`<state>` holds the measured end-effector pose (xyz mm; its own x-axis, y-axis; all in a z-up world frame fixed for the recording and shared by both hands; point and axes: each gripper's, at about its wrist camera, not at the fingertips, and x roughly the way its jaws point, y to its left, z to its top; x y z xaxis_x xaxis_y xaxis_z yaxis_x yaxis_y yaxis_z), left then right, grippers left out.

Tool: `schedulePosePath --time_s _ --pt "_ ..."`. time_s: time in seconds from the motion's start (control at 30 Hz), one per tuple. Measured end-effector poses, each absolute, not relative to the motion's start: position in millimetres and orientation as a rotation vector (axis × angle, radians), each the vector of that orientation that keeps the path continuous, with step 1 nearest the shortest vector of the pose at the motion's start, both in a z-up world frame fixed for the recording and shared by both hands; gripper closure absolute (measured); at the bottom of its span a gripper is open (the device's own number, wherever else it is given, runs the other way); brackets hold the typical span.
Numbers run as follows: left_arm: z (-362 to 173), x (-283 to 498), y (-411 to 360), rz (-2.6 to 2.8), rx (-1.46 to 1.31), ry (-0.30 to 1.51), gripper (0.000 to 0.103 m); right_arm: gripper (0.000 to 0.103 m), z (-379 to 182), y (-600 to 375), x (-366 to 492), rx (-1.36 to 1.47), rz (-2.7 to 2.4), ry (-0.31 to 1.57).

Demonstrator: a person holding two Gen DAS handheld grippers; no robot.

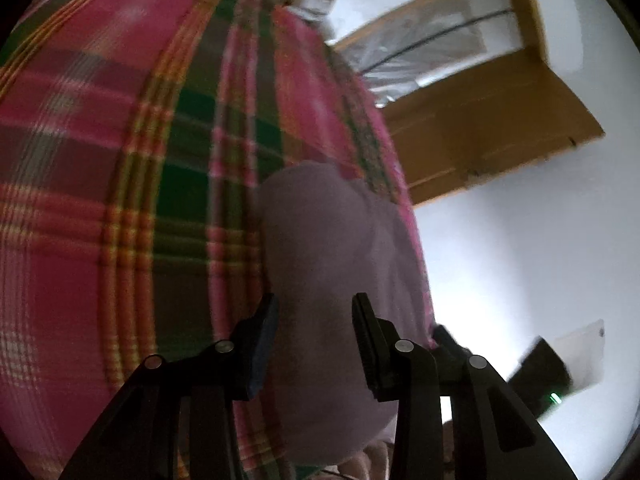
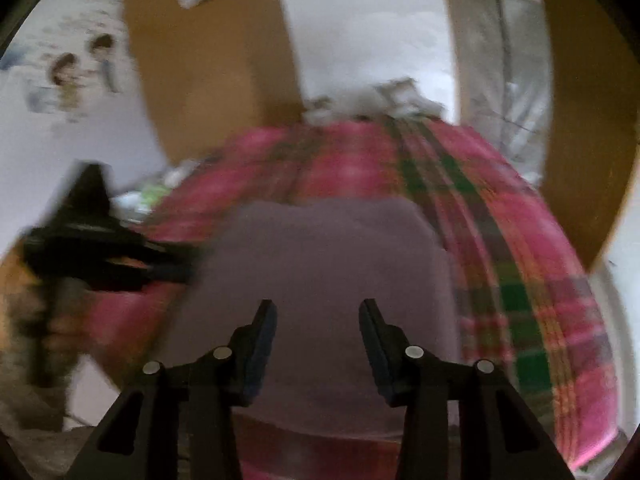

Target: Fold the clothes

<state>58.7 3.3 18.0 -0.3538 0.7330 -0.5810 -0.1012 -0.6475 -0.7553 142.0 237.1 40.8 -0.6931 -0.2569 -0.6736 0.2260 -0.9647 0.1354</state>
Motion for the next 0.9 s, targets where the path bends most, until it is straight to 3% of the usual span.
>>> schedulePosePath --time_s 0.17,0.47,0.67,0.73,0.9 --pt "2 52 20 2.003 -1.422 -0.805 0.064 0.062 13 239 151 1.071 -2.738 0.024" --pt "-9 54 16 1.984 -1.418 -0.818 0.064 0.063 10 267 186 1.098 -2.749 -0.001" --pt "-6 53 7 1.990 -1.433 -0.777 0.064 0.061 29 298 169 1.109 -2.666 -0.267" --pt "-6 51 4 1.978 -1.431 -0.767 0.064 0.054 35 308 158 1.091 -2.614 -0.356" --pt "-10 48 2 1.890 -1.441 -0.775 0.057 0.051 29 324 116 1.185 -2.496 -0.404"
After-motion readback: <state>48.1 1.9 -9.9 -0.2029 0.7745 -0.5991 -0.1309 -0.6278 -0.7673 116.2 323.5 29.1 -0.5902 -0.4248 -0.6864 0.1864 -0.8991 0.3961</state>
